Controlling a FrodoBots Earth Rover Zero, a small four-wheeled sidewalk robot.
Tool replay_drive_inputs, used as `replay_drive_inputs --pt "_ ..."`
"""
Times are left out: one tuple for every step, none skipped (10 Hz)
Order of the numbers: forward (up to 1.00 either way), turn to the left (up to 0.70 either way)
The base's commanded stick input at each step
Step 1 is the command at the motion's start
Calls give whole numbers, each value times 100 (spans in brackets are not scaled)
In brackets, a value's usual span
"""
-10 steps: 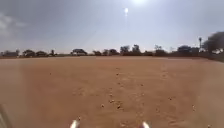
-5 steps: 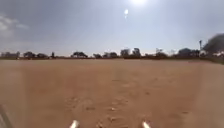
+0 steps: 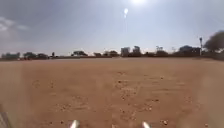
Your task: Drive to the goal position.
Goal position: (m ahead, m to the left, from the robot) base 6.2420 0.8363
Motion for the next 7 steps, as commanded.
replay_drive_inputs --pt "70 0" --pt "70 0" --pt "70 0" --pt "70 0" --pt "70 0" --pt "70 0" --pt "70 0"
